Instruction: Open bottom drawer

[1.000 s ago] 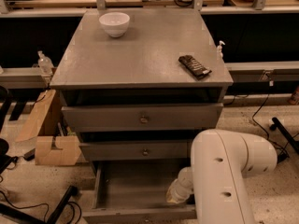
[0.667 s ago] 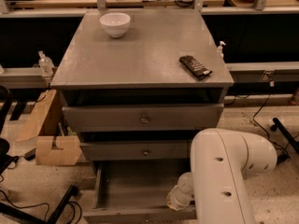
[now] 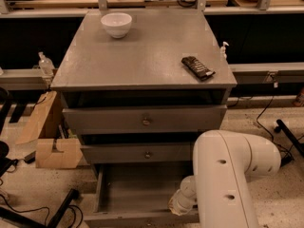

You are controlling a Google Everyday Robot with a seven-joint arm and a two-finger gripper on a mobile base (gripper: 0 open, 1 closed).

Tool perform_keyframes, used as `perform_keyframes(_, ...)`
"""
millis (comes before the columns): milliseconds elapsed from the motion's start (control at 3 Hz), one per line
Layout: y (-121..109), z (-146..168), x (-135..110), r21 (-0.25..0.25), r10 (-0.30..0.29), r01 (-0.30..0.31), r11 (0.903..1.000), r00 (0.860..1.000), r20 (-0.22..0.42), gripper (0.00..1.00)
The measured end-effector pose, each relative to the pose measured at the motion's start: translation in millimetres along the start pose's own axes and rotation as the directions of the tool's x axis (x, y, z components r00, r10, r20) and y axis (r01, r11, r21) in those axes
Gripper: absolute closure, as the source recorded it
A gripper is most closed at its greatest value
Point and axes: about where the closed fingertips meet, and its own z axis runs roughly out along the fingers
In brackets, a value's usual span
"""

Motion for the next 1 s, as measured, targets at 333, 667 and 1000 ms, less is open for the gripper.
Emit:
perform_keyframes(333,0.1,-1.3,-0.4,0.0,0.0,0.0,1.0,1.0,0.0,1.0)
perform_keyframes(667,0.1,-1.3,-0.5,0.0,0.0,0.0,1.0,1.0,0.0,0.85)
perform_keyframes(1000,0.1,-1.5,-0.5,0.0,0.0,0.0,1.0,1.0,0.0,0.61)
